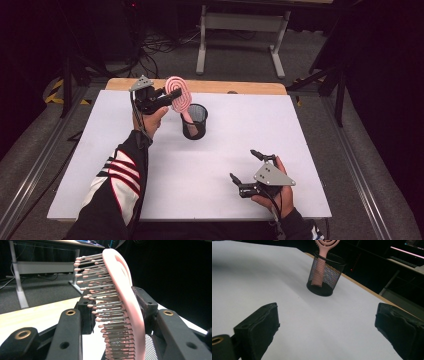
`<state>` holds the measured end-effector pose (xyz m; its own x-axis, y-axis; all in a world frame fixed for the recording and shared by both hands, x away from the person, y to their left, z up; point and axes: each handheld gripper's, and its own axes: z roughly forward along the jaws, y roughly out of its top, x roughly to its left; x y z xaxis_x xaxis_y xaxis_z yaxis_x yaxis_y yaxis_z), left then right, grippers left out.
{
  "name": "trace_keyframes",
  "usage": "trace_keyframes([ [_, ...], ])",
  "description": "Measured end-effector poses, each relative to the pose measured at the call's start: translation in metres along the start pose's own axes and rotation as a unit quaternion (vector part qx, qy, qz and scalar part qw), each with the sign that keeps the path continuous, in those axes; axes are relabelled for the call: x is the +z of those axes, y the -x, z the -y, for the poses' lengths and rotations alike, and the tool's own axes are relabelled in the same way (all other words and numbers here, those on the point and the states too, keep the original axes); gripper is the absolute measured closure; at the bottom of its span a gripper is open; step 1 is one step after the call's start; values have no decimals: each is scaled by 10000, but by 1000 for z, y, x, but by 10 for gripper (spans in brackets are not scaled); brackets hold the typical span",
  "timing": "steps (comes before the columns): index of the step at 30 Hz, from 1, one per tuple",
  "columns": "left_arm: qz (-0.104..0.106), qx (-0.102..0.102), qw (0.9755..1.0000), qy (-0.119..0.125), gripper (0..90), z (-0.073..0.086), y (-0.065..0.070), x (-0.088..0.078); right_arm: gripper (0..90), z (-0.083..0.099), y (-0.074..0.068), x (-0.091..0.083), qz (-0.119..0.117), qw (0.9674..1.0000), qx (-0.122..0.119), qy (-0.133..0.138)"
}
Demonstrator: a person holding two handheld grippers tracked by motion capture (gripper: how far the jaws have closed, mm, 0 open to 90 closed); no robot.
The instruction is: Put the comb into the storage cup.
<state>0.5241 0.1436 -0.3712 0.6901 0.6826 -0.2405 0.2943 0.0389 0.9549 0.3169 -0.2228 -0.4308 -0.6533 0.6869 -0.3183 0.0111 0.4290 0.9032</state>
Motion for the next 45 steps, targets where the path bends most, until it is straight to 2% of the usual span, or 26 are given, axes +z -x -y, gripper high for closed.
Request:
trace_keyframes([
  [9, -55, 62, 10000, -46, 565, 0, 1, 0, 57, 0, 0, 0, -11, 10000, -41, 9],
  [14, -93, 67, 9999, -50, 496, 0, -1, -2, 57, 0, 0, 0, -10, 10000, -43, 9],
  [31, -114, 181, 9997, -116, 416, 2, -2, -7, 57, -1, -1, -1, -18, 10000, -71, 21],
  [35, -154, 206, 9996, -113, 366, 1, -2, -8, 58, -1, -1, -1, -14, 10000, -75, 17],
  [41, -271, 329, 9989, -191, 357, 0, 0, -9, 58, -1, -1, -1, -24, 10000, -80, 13],
  [45, -311, 366, 9987, -194, 318, 0, 0, -10, 58, -1, -1, -1, -19, 10000, -88, 17],
])
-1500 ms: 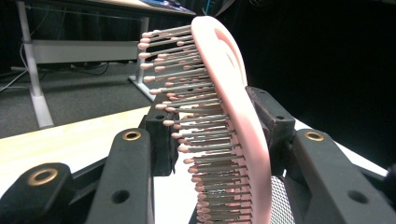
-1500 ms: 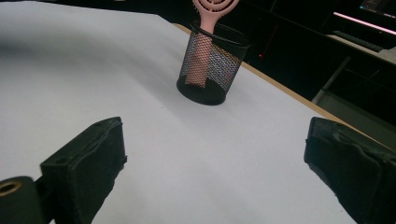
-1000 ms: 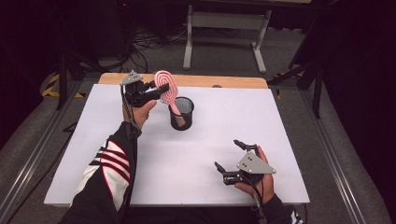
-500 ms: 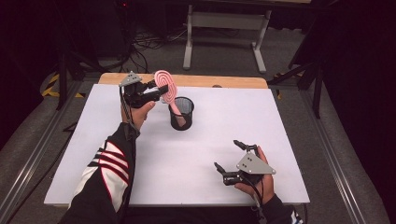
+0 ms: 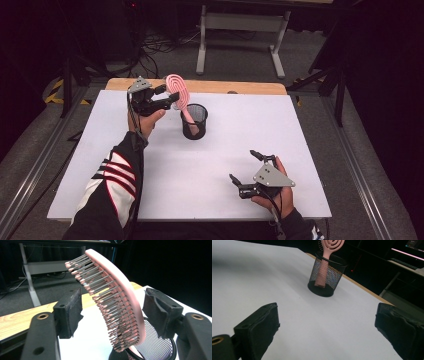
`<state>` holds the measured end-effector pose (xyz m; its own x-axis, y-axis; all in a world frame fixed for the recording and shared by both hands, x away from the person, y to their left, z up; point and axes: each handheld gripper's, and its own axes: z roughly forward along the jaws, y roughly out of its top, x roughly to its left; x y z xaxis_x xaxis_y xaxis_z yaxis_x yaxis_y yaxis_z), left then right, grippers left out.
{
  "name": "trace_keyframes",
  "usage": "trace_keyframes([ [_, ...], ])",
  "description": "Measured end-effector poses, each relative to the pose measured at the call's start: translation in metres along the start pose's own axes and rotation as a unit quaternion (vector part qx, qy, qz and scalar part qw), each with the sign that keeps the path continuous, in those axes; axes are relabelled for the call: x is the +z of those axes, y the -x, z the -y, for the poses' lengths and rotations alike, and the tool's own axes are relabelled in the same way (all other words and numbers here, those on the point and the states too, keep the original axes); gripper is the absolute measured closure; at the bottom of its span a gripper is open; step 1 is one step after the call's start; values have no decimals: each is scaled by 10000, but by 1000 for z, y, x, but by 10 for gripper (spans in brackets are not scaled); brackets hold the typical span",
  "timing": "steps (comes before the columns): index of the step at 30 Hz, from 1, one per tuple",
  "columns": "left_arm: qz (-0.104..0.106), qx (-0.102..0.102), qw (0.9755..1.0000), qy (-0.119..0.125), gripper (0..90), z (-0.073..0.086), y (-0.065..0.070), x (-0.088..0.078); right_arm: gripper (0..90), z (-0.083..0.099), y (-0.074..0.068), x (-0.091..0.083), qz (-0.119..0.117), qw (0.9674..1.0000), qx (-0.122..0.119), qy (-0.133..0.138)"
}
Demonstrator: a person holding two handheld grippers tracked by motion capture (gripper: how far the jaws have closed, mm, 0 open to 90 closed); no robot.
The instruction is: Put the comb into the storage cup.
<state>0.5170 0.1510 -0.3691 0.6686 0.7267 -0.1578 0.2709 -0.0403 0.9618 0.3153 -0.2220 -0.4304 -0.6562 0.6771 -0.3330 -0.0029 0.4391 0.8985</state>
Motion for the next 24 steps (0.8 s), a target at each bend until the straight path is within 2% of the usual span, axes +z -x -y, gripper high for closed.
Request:
trace_keyframes([
  [6, -113, 322, 9994, -24, 264, -1, 3, -5, 58, 0, 0, 0, -4, 10000, 2, 11],
  [15, -97, 369, 9993, -26, 207, -1, 4, -9, 58, 0, 0, 0, -1, 10000, 1, 24],
  [24, -193, 664, 9975, -172, 107, 2, 10, -11, 58, 0, 0, 0, 5, 10000, -9, 13],
])
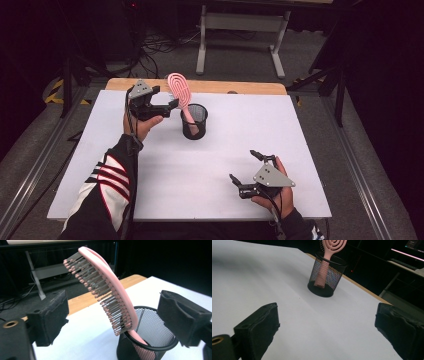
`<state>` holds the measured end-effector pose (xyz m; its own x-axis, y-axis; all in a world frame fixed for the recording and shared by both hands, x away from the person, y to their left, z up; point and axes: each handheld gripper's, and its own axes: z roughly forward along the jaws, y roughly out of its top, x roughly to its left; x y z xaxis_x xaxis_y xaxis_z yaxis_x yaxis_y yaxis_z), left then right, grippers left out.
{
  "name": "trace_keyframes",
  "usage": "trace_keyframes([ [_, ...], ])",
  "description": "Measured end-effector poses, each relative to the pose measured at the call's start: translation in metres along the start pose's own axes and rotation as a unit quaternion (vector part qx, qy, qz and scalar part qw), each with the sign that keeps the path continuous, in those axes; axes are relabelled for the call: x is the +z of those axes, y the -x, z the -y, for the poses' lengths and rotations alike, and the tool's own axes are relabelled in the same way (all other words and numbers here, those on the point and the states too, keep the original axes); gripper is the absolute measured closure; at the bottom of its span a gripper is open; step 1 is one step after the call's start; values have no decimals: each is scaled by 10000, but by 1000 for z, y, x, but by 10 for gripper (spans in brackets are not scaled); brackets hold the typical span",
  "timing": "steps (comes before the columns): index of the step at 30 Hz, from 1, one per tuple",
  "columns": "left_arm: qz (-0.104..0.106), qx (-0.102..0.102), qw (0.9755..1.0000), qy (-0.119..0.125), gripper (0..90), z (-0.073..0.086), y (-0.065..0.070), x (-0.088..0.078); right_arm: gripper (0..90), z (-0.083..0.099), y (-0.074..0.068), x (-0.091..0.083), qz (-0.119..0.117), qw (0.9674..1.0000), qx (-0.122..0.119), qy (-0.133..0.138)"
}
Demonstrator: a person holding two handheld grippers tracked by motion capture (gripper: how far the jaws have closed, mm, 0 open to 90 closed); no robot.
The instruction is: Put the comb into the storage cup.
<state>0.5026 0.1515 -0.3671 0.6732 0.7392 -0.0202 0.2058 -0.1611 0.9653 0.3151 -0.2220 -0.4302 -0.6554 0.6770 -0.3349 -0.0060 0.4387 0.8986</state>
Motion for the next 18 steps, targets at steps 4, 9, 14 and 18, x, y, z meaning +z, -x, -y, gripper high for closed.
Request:
trace_keyframes([
  [4, 4, 31, 10000, -4, 82, 0, 2, -1, 58, 0, 0, 0, -1, 10000, 6, -2],
  [9, 68, 144, 9999, -29, 52, 1, 4, -4, 58, 0, 0, 0, 2, 10000, 5, 9],
  [14, 78, 226, 9997, -18, 43, 0, 8, -5, 58, 0, 0, 0, 6, 10000, -2, 11],
  [18, 78, 405, 9991, -57, 39, -1, 14, -7, 58, 0, 0, -1, 15, 10000, 5, 21],
])
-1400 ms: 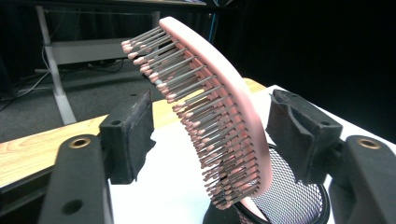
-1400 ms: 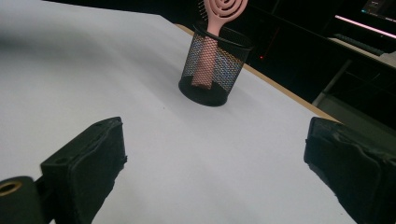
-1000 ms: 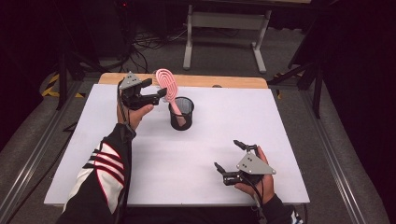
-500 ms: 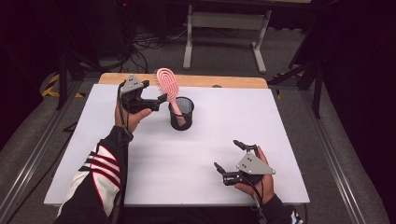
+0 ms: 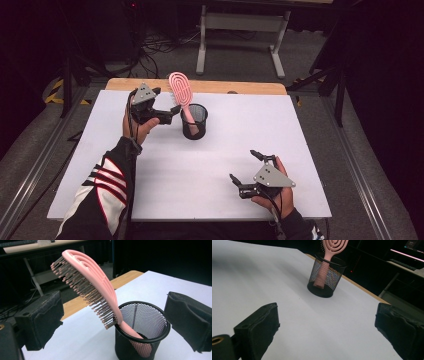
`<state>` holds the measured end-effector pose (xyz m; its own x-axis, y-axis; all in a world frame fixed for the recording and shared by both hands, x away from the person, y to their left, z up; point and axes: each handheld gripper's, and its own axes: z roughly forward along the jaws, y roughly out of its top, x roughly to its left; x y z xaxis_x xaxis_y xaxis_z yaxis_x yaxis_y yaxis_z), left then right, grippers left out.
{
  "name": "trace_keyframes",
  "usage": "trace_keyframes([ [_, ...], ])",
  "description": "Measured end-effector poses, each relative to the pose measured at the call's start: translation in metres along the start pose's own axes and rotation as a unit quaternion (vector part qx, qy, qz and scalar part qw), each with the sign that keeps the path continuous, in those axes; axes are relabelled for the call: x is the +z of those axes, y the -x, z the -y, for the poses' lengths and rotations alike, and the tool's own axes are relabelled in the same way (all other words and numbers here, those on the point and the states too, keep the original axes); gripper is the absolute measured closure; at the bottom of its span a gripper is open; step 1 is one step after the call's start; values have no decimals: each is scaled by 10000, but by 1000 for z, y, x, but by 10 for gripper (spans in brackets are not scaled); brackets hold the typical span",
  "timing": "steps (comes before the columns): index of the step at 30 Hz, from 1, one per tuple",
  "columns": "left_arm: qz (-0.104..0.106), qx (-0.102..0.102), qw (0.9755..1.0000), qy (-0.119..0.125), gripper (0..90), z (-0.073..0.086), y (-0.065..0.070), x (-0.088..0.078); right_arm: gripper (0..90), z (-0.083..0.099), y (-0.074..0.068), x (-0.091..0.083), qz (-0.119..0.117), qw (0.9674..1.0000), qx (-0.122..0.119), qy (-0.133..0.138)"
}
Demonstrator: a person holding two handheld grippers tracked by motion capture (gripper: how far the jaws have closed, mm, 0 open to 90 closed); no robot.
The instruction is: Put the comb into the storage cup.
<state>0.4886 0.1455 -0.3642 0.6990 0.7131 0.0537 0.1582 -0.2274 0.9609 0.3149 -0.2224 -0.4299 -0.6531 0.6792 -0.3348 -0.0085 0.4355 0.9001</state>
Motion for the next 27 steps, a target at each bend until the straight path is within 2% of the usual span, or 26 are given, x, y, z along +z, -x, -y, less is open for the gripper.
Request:
trace_keyframes([
  [9, -31, 264, 9996, 6, 44, -2, 6, -8, 58, 0, 0, -1, 10, 10000, 12, 13],
  [19, 25, 335, 9994, 73, 46, 0, 10, -17, 58, -1, 0, -1, 23, 10000, 19, 22],
  [27, 77, 483, 9988, 99, 46, 2, 16, -24, 58, -1, 1, -1, 21, 10000, 16, 26],
])
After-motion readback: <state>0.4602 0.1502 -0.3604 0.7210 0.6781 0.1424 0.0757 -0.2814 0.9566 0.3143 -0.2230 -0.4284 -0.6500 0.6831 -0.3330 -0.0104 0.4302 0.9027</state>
